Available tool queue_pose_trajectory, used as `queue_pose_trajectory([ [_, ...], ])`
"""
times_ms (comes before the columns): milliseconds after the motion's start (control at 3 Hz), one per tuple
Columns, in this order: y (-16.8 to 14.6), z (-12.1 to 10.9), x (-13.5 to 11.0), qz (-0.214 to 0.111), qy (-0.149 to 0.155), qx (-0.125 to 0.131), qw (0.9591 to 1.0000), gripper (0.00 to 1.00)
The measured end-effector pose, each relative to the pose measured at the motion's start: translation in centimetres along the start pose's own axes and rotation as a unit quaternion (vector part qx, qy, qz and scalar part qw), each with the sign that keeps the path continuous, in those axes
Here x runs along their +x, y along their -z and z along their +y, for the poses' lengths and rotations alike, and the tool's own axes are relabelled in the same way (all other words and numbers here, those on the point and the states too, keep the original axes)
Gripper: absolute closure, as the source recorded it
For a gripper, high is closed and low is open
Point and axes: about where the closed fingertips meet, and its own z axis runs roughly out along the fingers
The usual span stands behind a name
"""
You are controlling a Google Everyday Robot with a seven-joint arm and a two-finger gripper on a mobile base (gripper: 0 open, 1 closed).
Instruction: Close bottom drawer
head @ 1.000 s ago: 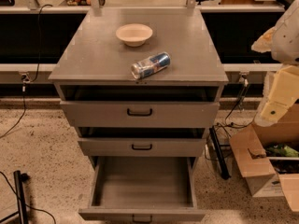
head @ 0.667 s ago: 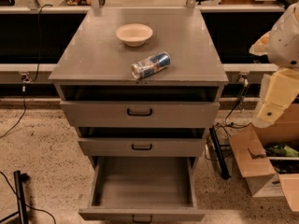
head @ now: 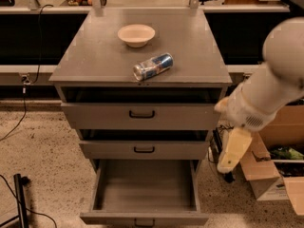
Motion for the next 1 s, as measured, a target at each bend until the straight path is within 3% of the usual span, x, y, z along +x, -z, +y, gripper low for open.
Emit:
queue_pose_trajectory([
  [333,-3.3,1.2,0.8,0.004,-0.001,-0.018,0.9998,0.00],
  [667,-5.1,1.0,1.0,0.006,0.005,-0.054,0.9985,0.00],
  [1000,-11.6,3.1,1.6,-0.018,0.023,-0.112,0.9933,0.00],
])
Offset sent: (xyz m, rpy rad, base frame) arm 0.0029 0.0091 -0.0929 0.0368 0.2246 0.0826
